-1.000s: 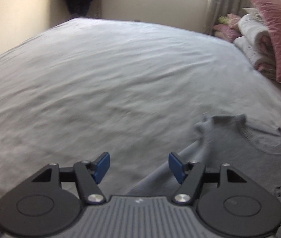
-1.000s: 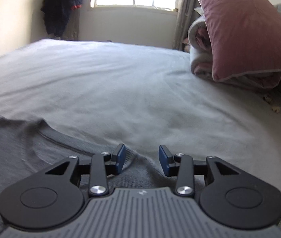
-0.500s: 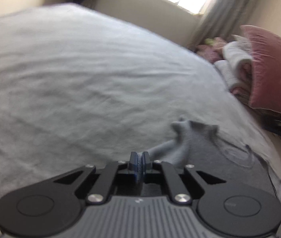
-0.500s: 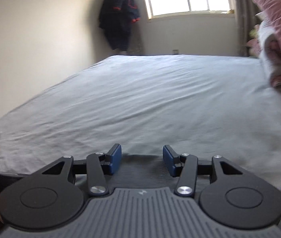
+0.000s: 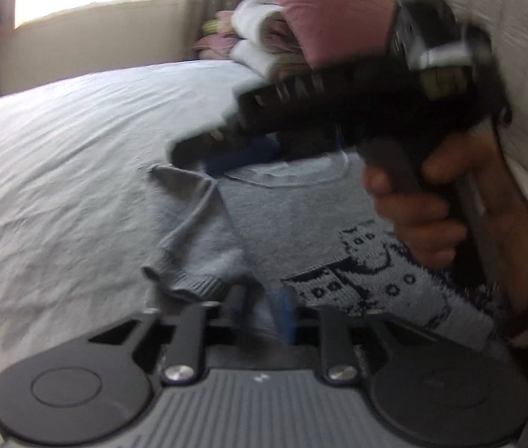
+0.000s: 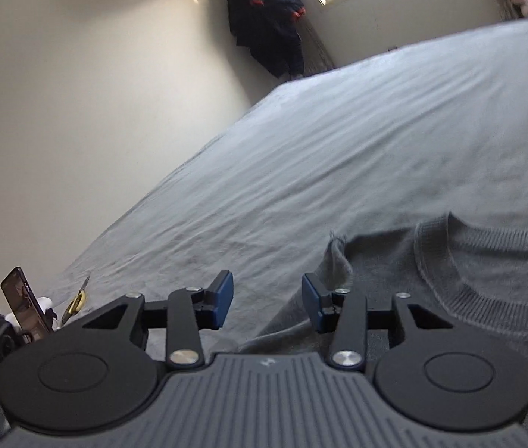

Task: Fold clothes

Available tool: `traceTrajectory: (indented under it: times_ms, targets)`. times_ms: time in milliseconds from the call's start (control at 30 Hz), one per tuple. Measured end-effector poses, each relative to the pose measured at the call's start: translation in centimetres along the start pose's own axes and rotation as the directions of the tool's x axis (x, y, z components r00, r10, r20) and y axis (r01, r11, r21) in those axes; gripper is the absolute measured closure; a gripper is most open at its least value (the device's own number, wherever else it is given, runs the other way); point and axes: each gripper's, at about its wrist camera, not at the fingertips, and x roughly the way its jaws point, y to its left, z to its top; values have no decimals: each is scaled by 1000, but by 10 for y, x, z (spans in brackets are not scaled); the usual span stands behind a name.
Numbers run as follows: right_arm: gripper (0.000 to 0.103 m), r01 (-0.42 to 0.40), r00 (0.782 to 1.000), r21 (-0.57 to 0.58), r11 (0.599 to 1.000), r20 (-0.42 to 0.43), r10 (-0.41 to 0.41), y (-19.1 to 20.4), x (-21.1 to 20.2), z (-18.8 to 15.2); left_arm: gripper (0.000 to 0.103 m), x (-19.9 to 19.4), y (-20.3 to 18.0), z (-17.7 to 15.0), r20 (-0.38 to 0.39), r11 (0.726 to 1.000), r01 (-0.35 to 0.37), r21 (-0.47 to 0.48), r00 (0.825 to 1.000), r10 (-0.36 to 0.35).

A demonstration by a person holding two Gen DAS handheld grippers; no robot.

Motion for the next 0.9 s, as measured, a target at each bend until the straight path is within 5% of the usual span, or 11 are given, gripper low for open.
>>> traceTrajectory:
  times_ms: [133, 233, 300, 367, 433, 633, 900]
  targets:
    - [59, 23, 1000, 35, 999, -19, -23, -11, -1, -1, 54, -6, 26, 3, -15, 983, -50, -179, 999, 49]
    - [59, 18, 1000, 45, 999, -2, -18, -13, -8, 1, 54, -1, 53, 2, -2, 930, -56, -364, 998, 59]
    - [59, 15, 1000, 52, 999, 6, -15, -16, -9, 2, 61, 7, 61, 3, 16, 904, -49, -424, 998, 62]
    - [59, 29, 999, 59, 998, 15, -30, -20, -10, 2, 84, 16, 63, 4, 19, 888, -45, -458, 998, 60]
    - [59, 45, 999, 73, 996, 23, -47, -26, -11, 2, 95, 17, 62, 3, 24, 885, -67, -460, 996, 88]
    - [59, 91, 994, 105, 990, 45, -96, -39, -12, 1, 101, 5, 67, 13, 37, 897, -156, -413, 982, 187]
    - [59, 131, 990, 77, 988, 32, -134, -37, -6, -4, 101, -13, 103, 36, 27, 873, -367, -322, 918, 396]
